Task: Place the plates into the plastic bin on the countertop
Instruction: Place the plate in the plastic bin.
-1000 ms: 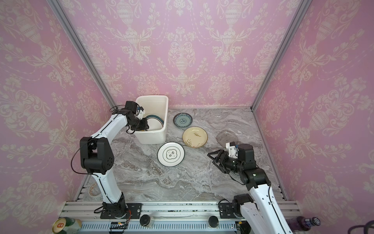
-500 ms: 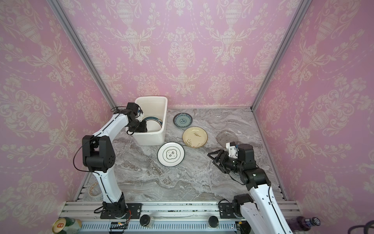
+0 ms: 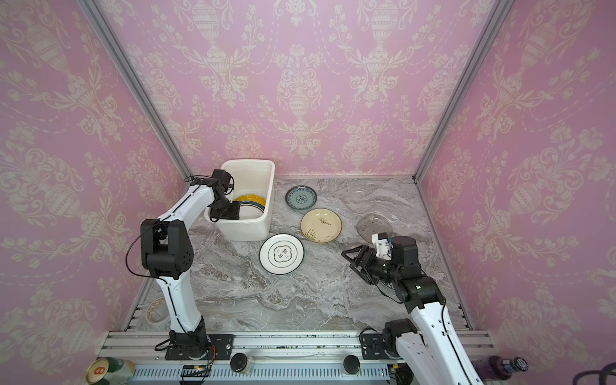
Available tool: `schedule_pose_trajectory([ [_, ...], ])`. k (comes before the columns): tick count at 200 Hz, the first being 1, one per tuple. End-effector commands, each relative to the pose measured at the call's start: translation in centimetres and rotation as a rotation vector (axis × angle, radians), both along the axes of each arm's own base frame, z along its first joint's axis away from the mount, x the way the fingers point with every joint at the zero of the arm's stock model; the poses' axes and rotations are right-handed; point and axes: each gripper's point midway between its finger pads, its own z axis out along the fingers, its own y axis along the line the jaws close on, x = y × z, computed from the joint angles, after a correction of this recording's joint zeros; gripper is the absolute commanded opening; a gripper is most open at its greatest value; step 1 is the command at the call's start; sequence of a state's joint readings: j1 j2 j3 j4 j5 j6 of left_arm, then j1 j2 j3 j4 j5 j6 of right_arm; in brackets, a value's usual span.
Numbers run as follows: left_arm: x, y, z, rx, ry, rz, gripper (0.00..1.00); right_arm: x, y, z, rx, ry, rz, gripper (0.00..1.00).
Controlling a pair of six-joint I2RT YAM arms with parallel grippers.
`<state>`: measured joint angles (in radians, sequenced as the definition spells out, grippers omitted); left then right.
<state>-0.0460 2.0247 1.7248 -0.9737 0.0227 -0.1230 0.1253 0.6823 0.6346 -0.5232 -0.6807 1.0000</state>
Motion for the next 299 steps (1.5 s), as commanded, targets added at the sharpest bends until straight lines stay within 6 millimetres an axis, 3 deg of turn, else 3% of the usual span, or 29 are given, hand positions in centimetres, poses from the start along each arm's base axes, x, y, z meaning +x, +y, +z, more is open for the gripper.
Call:
schedule_pose_trajectory([
  [1,-0.6,1.2,0.2,0.054,0.04,-0.002,0.55,0.4,0.1,0.5,0.01,-0.016,-0.008,0.68],
  [68,-0.5,2.6,1.9,0.129,0.027,0.016,0.69,0.4,0.1,0.6,0.01,-0.019,-0.01,0.68],
  [123,0.9,2.0,8.3,0.084,-0.144,0.041,0.75,0.6,0.0,1.3,-0.015,-0.025,-0.004,0.69],
  [175,0.4,-0.6,14.3,-0.014,-0.332,0.033,0.76,0.9,-0.4,3.4,-0.069,-0.041,0.005,0.7],
  [220,-1.4,-3.6,22.2,-0.209,-0.672,-0.001,0.82,1.5,-0.9,5.7,-0.136,-0.065,0.006,0.71],
  [249,-4.4,-5.4,27.7,-0.341,-0.913,-0.093,0.92,1.8,-1.6,6.9,-0.189,-0.089,-0.006,0.71],
  [263,-5.8,-6.4,28.9,-0.4,-0.946,-0.137,0.93,1.7,-2.1,7.3,-0.229,-0.092,-0.018,0.72],
  [299,-8.0,-10.7,28.8,-0.611,-0.92,-0.24,0.93,1.6,-4.2,7.4,-0.336,-0.052,-0.078,0.72],
])
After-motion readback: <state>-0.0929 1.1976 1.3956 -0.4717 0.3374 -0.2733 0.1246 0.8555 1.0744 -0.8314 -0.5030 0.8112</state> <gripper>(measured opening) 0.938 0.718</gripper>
